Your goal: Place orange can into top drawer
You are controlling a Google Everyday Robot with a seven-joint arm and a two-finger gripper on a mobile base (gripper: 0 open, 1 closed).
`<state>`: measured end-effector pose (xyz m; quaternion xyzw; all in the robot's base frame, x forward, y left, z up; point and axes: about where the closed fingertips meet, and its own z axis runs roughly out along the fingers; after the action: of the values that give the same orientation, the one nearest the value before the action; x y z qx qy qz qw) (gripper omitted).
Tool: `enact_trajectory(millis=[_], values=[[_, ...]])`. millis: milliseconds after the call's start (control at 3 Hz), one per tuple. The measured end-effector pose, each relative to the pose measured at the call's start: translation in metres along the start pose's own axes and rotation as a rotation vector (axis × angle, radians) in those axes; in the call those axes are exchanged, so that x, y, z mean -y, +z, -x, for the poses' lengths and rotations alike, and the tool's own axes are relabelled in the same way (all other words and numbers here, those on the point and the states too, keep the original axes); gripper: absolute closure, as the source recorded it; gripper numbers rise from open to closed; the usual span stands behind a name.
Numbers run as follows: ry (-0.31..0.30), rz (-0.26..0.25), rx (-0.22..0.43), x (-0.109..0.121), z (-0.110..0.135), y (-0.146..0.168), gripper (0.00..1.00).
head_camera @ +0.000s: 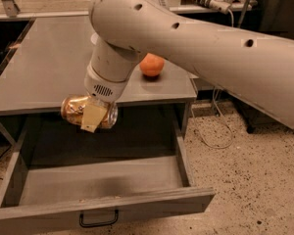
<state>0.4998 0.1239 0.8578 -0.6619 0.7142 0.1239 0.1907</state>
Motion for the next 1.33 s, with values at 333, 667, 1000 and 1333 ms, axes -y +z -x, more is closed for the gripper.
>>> enact_trajectory(millis=[333, 667, 1000, 1333], values=[[0.048, 0.057, 0.012, -0.023, -0.011, 0.028, 1.00], [0.125, 0.126, 0.017, -0.052, -0.030, 0.076, 1.00], [0.172, 0.165, 0.023, -0.064, -0.043, 0.112, 1.00], [0.173, 0.166, 0.024, -0.064, -0.044, 0.115, 1.00]])
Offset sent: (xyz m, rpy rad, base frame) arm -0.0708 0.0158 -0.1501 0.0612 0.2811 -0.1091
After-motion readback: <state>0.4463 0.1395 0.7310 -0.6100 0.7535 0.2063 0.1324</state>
